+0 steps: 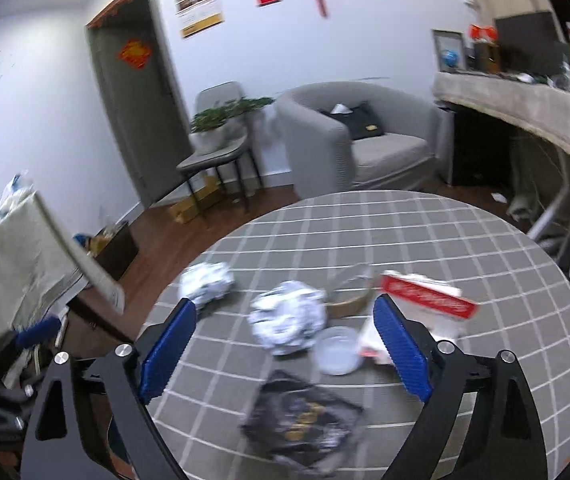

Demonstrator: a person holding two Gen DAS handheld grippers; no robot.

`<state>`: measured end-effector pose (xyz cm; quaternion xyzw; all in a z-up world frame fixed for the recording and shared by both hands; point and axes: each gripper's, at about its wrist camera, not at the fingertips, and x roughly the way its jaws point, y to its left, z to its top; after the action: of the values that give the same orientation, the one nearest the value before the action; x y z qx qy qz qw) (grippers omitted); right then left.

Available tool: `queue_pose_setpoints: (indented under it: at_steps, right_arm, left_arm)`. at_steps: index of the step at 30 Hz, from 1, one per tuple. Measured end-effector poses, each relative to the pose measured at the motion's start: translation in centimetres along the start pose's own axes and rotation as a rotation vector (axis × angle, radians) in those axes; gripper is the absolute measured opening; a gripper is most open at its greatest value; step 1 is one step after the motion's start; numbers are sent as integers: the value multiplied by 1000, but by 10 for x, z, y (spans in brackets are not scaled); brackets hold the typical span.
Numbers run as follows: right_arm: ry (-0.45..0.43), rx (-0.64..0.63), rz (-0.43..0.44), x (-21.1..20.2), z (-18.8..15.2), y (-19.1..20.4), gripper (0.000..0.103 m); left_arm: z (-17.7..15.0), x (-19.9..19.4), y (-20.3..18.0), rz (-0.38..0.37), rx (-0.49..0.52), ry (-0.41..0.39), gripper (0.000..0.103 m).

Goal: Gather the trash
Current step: 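Move both tools from the bin back over the table, then grasp the black Face pouch with the left gripper while the right grasps the SanDisk card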

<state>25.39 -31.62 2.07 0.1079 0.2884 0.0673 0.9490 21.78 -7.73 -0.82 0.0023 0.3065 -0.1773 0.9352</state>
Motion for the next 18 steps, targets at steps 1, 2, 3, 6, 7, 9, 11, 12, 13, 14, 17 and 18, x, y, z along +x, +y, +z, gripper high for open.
queue_pose_setpoints:
  at_steps: [1,2,3,6,7,9,11,12,13,14,17,18]
  right_arm:
    - [2,14,-6,0,0,-6,93]
    - [6,35,-17,0,1,-17,93]
    - [8,44,-23,1,1,-21,94]
    - [8,75,-55,0,2,-40,97]
    - [6,81,-66,1,2,-44,98]
    - [6,84,-79,2,3,-49,99]
    - [13,84,-88,4,3,-56,99]
    - [16,86,-89,6,5,-59,99]
    - [20,89,-90,7,6,-62,99]
    - [25,94,-90,8,6,-65,99]
    - [39,102,-86,12,8,-71,99]
    - [42,102,-88,13,8,-71,99]
  left_arm:
    - [-2,3,-5,-7,7,9,95]
    - [-4,7,-13,-14,22,19,95]
    - [-5,13,-22,-23,45,30,95]
    - [-9,26,-45,-60,92,65,95]
    - [-10,29,-51,-78,101,73,95]
    - [-11,37,-65,-112,122,90,95]
    - [-11,44,-77,-134,140,104,95]
    - [-12,47,-81,-141,148,111,95]
    - [-13,52,-87,-152,160,123,95]
    - [-14,56,-92,-161,170,136,95]
    - [-20,69,-105,-176,201,175,95]
    - [-22,73,-110,-183,213,190,95]
